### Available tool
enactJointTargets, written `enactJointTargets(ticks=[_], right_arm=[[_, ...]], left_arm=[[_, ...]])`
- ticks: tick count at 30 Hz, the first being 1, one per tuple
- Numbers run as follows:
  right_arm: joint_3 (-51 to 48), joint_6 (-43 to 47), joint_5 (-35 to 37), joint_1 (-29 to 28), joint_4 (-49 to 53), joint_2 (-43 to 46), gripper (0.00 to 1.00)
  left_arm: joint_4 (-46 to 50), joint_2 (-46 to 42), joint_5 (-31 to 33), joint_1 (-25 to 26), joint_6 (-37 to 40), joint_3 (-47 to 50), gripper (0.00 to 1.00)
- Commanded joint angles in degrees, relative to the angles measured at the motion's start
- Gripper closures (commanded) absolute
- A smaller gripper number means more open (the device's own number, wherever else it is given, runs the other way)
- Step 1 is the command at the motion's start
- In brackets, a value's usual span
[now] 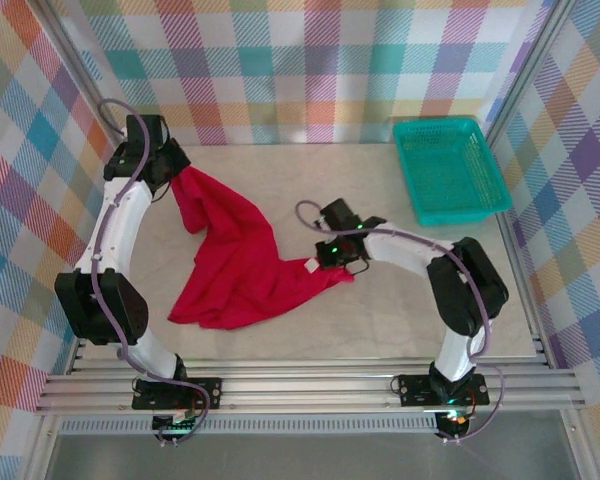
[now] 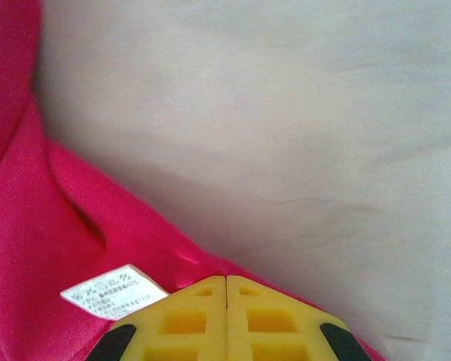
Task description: Fold the inside-out t-shirt
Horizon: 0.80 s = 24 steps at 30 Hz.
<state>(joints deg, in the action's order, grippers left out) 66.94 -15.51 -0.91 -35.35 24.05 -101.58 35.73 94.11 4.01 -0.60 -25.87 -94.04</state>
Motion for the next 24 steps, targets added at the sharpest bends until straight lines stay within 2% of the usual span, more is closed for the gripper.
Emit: enactJointTargets(ticks=[1,3,4,5,7,8,14,20,24], right_arm=[[1.7,3.7,2.4,3.4,3.9,2.0,1.0],[3.9,3.0,2.7,3.7,5.5,1.4,1.0],[4.9,2.1,2.3,3.3,6.0,1.2,0.93],[5.7,1.0,2.1,2.8,6.3,1.3,0.7],[7.5,-0.8,3.1,0.6,7.5,1.6,0.39],[8.4,-1.4,3.9,-1.0,8.0,1.7,0.34],[14.0,-7.4,1.8,-12.4,7.6,0.6,0.33],[23.7,-13.6,-2.5,-22.2,5.2,-8.8,0.32],[33.0,-14.7,-3.3,-26.1,6.9,-17.3,0.33]], left_arm=[[-0.2,-2.6,-1.1,-1.0,0.7,2.2,1.0],[-0.9,-3.2,-1.8,-1.0,0.2,3.9,1.0],[-1.3,-3.4,-2.1,-1.0,0.0,4.8,1.0],[-1.5,-3.6,-2.4,-1.0,-0.1,5.7,1.0],[-1.6,-3.8,-2.7,-1.0,-0.1,6.7,1.0],[-1.5,-3.8,-2.6,-1.0,0.0,7.0,1.0],[-0.2,-3.9,-1.8,-1.1,0.8,7.4,1.0],[1.9,-3.9,-1.9,-2.2,0.0,7.6,1.0],[2.2,-5.0,-2.0,-3.2,-0.7,8.9,1.0]])
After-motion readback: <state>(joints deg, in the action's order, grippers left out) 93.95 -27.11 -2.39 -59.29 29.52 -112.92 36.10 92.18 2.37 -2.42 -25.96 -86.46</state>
